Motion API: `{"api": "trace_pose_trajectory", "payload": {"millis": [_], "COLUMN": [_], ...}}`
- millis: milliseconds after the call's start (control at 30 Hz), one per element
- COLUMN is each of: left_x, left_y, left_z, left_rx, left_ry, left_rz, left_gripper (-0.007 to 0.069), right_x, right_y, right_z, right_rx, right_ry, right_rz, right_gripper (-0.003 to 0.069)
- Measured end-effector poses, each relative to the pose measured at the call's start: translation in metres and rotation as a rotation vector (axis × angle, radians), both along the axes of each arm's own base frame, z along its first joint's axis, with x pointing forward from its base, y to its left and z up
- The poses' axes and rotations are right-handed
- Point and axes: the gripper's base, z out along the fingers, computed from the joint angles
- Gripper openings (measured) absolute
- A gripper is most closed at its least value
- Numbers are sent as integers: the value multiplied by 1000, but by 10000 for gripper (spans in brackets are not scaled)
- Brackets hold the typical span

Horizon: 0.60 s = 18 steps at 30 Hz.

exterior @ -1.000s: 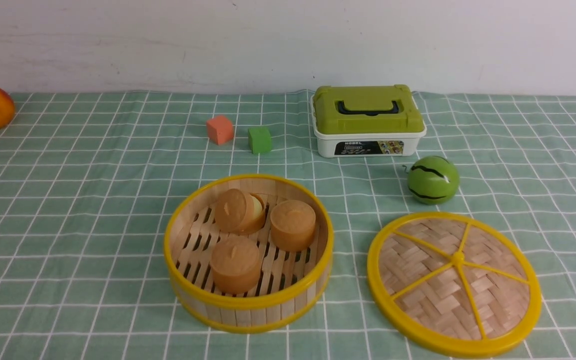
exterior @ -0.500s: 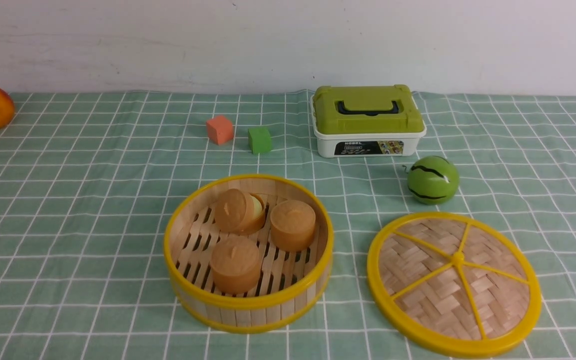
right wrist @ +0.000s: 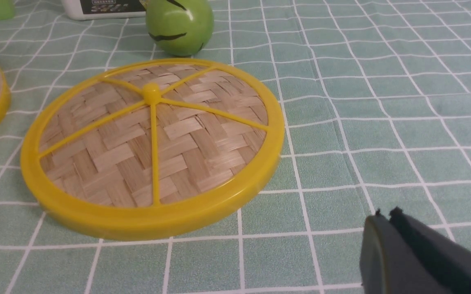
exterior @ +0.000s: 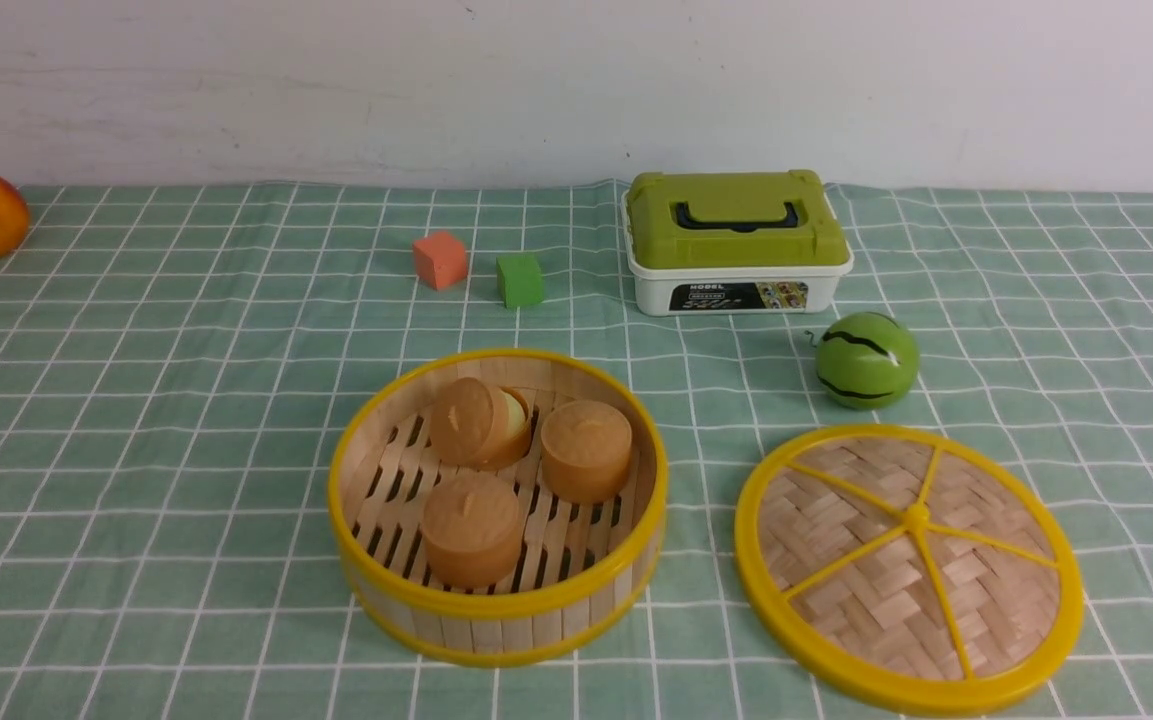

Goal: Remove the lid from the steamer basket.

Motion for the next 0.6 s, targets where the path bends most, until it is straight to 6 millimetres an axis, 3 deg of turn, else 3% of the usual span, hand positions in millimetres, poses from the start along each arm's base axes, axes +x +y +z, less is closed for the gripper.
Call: {"api": "trace_pose_trajectory", "payload": {"millis": [600], "left_x": [0], "left_y": [0], "left_z": [0], "left_rx": [0], "left_ry": [0], "left_rz": [0], "left_gripper": [239], "right_x": [0], "right_y": [0], "right_z": [0], "right_rx": [0], "right_ry": [0], "right_rz": [0], "right_gripper": [-3]}}
